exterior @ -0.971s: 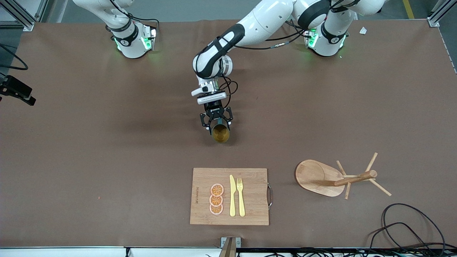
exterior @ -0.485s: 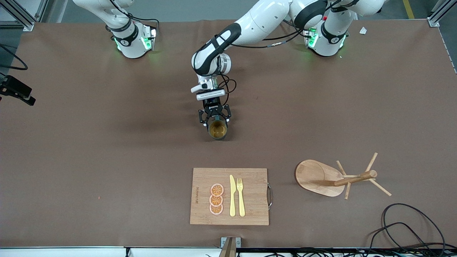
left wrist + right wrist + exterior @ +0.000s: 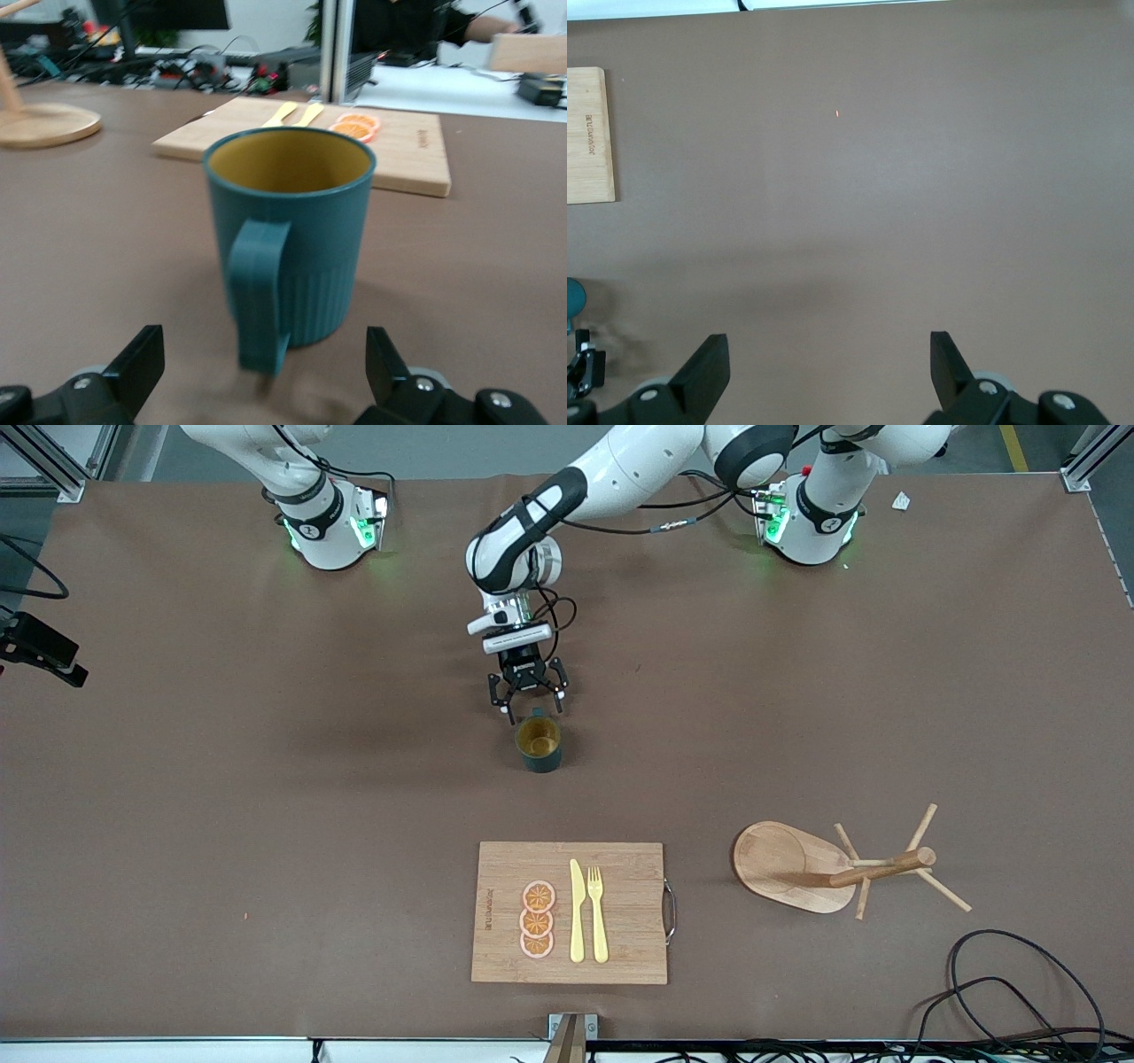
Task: Transfer cup from left to right arm and place
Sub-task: 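Open the left gripper and raise it while the right gripper approaches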
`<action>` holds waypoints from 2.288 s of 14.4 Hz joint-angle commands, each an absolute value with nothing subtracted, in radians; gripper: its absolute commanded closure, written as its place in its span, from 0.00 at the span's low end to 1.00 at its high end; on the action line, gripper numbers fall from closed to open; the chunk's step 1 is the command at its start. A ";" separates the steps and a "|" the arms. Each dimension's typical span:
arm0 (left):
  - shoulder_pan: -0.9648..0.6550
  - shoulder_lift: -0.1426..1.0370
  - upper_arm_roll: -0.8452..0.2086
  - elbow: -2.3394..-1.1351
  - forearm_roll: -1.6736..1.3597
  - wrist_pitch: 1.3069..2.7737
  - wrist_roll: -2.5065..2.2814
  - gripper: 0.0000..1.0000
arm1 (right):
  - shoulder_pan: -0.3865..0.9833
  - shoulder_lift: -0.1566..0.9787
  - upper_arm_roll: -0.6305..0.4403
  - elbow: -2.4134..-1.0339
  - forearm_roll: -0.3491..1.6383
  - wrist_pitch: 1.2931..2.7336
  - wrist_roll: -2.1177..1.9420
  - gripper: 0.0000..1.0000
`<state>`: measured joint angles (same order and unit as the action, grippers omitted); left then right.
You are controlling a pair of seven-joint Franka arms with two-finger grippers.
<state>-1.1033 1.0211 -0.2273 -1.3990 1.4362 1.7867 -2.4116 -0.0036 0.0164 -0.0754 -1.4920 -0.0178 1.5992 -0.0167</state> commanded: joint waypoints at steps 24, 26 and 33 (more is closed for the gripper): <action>-0.233 0.262 -0.253 -1.338 0.167 1.712 -1.200 0.00 | 0.079 0.061 -0.066 -1.512 -0.003 1.632 -0.037 0.00; -0.216 0.264 -0.253 -1.327 0.167 1.659 -1.108 0.00 | 0.113 0.092 -0.066 -1.511 0.029 1.646 -0.028 0.00; -0.060 0.221 -0.241 -1.281 0.161 1.525 -0.602 0.00 | 0.333 0.199 -0.066 -1.512 0.040 1.706 0.498 0.00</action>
